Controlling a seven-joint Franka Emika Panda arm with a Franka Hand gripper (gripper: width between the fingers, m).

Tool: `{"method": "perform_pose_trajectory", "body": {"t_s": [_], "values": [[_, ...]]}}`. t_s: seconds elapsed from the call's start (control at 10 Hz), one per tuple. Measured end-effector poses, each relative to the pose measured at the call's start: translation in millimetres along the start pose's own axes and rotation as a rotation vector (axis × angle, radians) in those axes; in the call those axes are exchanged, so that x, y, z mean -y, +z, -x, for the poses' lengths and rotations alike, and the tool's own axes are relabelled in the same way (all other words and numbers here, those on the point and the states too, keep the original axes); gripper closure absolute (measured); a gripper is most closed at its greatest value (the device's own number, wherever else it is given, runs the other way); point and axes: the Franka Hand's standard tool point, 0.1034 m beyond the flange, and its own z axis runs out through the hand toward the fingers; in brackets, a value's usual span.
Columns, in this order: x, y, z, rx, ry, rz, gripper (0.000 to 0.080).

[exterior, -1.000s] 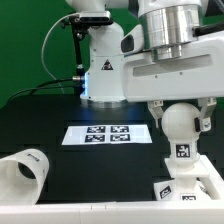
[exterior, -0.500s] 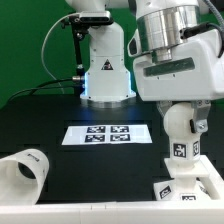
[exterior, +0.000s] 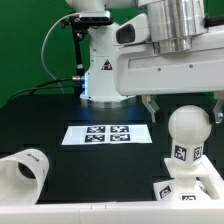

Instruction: Assemble lamp

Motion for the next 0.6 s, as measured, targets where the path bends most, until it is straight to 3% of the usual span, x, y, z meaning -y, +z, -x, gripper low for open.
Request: {"method": "perform_pose_trajectory", "body": {"t_s": [0.3, 0.4, 0.6], "values": [[-1.3, 0.3, -0.5, -0.001, -0.172, 0.005, 0.0101], [-1.8, 0.7, -1.6, -0.005, -0.33, 0.04, 0.0101], [1.7, 5.4, 2.4, -0.002, -0.511, 0.073, 0.0101]]}}
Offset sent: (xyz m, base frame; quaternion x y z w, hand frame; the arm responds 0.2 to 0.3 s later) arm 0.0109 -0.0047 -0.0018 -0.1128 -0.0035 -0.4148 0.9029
